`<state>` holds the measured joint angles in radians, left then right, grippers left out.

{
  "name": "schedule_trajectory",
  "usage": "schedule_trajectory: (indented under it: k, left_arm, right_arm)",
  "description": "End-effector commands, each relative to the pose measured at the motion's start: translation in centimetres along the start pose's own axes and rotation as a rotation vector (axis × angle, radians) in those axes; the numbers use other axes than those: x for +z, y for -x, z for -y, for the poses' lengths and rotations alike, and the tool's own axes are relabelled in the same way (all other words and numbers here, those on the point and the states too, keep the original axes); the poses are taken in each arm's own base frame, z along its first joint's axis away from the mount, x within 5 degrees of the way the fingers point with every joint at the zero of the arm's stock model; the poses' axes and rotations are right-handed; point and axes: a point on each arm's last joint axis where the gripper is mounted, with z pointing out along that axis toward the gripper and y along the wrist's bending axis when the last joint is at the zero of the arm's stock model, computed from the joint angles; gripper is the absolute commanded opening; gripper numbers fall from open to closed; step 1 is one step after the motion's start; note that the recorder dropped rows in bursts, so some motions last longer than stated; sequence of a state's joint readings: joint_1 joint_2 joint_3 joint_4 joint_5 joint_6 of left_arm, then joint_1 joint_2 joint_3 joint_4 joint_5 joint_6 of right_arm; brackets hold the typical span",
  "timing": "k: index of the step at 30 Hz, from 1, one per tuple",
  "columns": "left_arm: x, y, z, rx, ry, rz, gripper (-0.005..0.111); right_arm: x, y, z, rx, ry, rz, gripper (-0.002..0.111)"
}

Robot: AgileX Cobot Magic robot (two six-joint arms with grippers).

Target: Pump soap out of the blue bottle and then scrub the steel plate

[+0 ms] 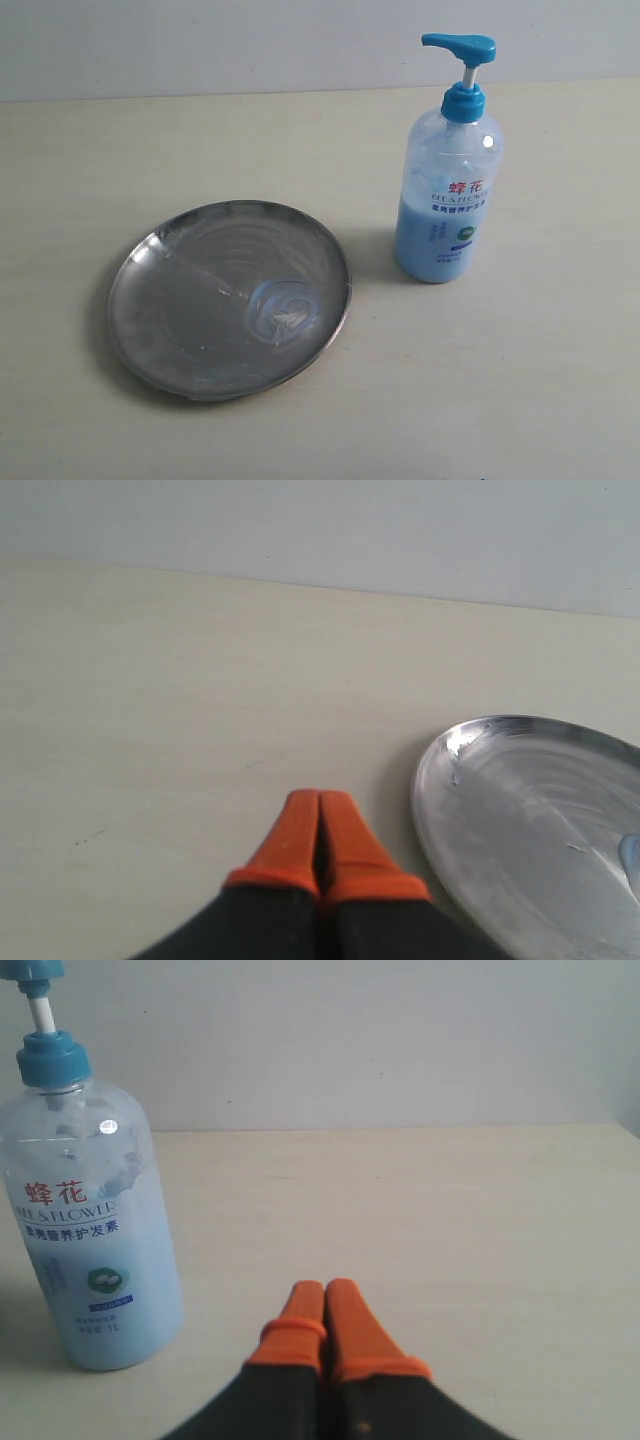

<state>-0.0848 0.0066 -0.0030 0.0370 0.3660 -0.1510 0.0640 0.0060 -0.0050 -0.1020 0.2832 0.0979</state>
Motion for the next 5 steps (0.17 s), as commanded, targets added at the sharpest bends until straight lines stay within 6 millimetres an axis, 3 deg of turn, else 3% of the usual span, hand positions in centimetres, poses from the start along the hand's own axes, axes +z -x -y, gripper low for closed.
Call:
schedule_trajectory:
  k: [1, 5]
  left_arm:
    - [-0.01, 0.02, 0.02, 0.004, -0.005, 0.013, 0.000]
    - [-0.01, 0.02, 0.02, 0.004, -0.005, 0.013, 0.000]
  right_arm:
    - [0.00, -0.14, 0.04, -0.004, -0.006, 0.000, 0.000]
    - [0.00, -0.17, 0.04, -0.004, -0.006, -0.002, 0.000]
